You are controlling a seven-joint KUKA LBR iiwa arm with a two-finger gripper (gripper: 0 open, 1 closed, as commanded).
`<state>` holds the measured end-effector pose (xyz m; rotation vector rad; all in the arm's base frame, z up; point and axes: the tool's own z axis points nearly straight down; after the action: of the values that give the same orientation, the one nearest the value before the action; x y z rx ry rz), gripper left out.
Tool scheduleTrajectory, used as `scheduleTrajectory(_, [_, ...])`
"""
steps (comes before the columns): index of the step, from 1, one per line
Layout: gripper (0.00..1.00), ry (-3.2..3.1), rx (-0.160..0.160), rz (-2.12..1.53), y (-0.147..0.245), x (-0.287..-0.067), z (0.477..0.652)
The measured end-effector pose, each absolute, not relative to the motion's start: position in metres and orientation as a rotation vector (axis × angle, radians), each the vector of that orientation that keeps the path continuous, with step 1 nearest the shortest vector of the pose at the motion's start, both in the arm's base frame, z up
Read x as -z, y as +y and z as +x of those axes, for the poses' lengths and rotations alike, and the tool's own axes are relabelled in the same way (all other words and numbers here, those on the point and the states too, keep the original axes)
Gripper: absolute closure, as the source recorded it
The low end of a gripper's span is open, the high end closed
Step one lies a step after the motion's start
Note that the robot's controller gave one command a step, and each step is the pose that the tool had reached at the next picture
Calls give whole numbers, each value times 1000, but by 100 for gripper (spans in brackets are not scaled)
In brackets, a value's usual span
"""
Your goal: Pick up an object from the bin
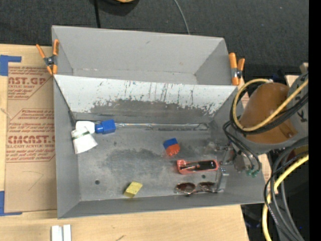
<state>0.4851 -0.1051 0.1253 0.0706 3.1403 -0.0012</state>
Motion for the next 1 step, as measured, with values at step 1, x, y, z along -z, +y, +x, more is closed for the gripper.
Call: scheduleTrajectory(1, [100, 3022, 2, 838, -79, -71, 497])
